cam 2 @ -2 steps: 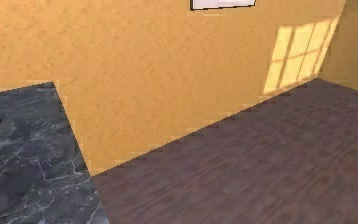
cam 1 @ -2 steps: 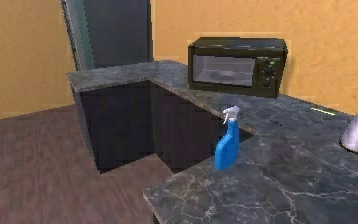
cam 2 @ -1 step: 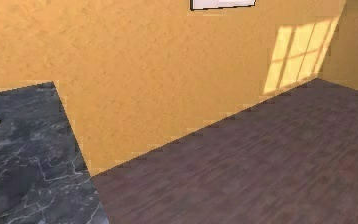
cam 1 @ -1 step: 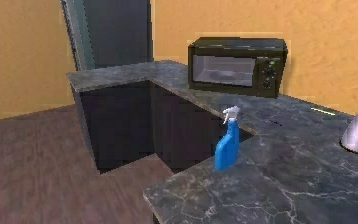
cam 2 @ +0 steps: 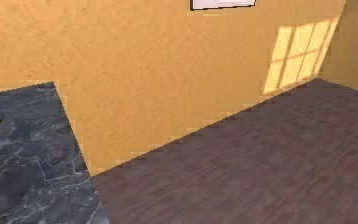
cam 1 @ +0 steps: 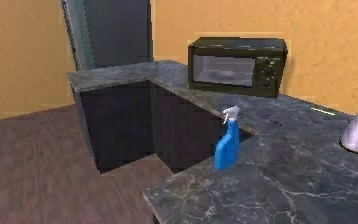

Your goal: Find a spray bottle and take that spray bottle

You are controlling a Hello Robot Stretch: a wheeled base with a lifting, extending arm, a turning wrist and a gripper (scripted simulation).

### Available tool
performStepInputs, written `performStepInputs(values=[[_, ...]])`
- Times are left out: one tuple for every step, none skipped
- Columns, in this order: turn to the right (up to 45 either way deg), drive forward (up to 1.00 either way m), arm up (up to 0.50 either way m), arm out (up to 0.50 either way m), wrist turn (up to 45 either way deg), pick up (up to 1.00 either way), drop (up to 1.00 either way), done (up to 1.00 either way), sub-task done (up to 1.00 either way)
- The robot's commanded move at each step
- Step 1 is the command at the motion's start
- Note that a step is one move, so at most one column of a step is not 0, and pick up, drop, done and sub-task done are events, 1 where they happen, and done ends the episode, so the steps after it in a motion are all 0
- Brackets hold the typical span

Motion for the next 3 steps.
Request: performStepInputs(values=[[45.0, 0.0, 0.0, 0.0, 0.0, 0.0, 0.0, 0.0, 0.0], [-45.0, 0.0, 0.0, 0.0, 0.0, 0.0, 0.0, 0.0, 0.0], [-45.0, 0.0, 0.0, 0.0, 0.0, 0.0, 0.0, 0.0, 0.0]])
